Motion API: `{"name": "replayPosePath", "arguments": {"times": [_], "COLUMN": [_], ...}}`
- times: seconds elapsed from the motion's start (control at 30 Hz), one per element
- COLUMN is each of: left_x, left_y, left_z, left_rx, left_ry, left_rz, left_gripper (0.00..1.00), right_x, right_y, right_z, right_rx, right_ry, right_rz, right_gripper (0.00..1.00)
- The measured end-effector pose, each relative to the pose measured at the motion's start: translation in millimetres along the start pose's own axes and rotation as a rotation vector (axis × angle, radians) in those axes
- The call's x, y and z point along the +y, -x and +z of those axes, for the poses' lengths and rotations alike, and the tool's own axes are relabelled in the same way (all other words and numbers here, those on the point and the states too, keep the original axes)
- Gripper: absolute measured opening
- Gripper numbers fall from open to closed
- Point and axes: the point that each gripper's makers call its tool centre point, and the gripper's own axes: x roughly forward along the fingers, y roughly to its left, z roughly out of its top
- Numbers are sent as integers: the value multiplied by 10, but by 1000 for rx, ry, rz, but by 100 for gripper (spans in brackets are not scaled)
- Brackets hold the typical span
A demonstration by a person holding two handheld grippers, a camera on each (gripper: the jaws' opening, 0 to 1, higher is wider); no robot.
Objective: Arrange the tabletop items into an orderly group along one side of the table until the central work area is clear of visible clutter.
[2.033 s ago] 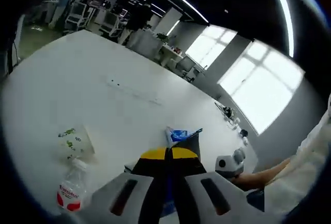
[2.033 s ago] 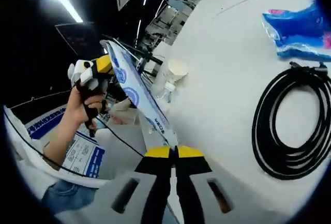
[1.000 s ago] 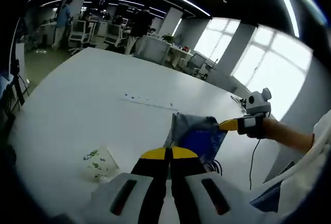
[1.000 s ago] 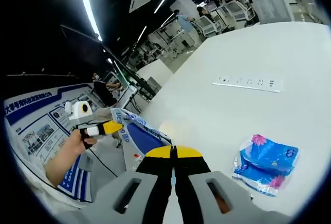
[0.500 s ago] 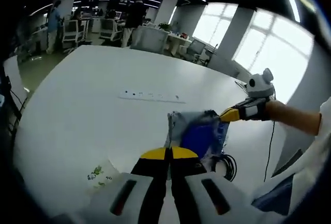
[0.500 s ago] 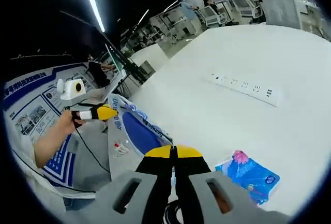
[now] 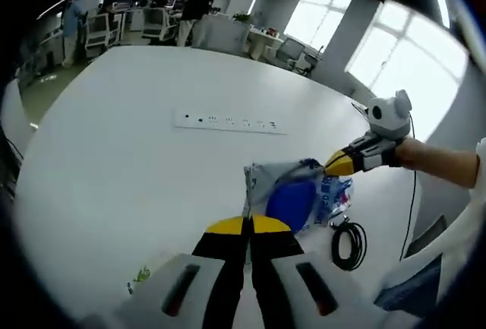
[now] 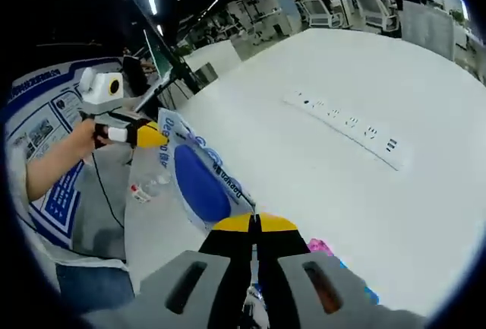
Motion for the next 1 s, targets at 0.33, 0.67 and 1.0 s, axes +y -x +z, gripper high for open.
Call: {"name": "replayPosePath", "arguments": {"times": [0.33,0.67,1.0], "left_x": [365,291,410], "left_y": [-263,-546,-646], "left_z": [-238,-182,-366], "left_rx": [136,97,199], "left_ry": [-83,72,-46], "left_rz": [107,26,31], "left_gripper": [0,0,0], "right_x": [-414,-380,-118], "right_y": [-135,-55,183], "right_z": [-162,29,108], "right_rx": [101,-41,-168], "right_ry": [195,42,-21], "right_rz": [-155,-121,-89], "right_gripper": [0,0,0]}}
